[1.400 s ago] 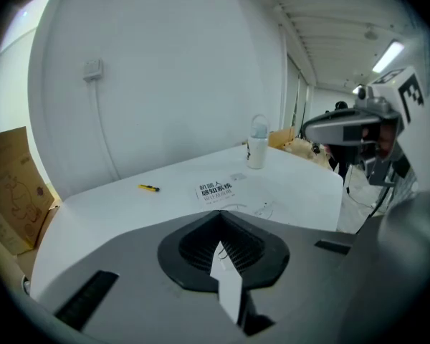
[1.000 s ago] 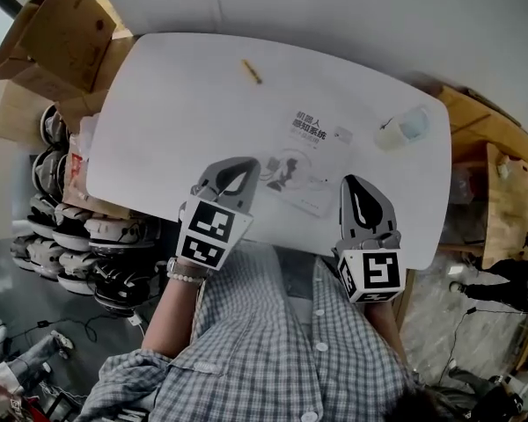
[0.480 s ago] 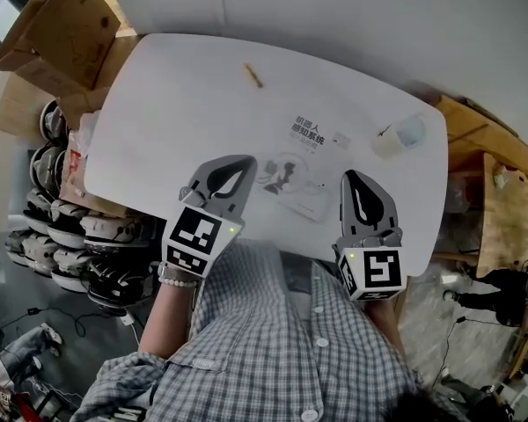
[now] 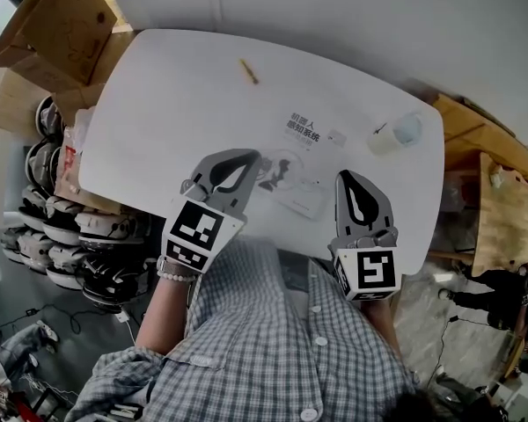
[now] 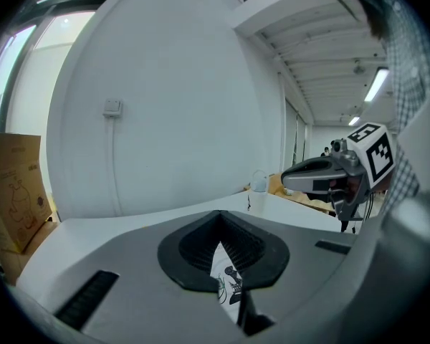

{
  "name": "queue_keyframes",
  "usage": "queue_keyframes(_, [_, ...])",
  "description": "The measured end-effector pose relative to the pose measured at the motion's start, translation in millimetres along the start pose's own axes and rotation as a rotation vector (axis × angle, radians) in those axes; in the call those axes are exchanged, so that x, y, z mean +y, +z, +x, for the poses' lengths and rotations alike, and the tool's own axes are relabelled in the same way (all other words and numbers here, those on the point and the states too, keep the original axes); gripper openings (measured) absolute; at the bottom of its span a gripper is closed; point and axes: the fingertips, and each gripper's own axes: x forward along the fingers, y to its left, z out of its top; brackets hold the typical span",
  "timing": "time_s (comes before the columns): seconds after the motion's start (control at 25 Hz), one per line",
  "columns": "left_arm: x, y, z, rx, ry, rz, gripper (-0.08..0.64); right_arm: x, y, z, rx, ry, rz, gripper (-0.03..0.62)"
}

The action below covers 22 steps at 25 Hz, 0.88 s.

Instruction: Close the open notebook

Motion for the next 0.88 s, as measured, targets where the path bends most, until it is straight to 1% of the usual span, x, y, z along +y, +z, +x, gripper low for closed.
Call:
queue_keyframes(0.28, [-6,0,5,0.005,-0.02,0.014,0.008,-6,-5,-4,0.012,-0.021,0.006,0.023])
queue_keyframes(0.68, [-11,-1,8,0.013,-0.047,0.025,0.008,-5,-7,-5,0.022,-0.026,0.01,0.023])
queue_keyframes(0.88, [-11,-1,9,0.02,-0.048,0.031,0.008,-4,-9,-3,0.029,-0.021,0.01,0.023])
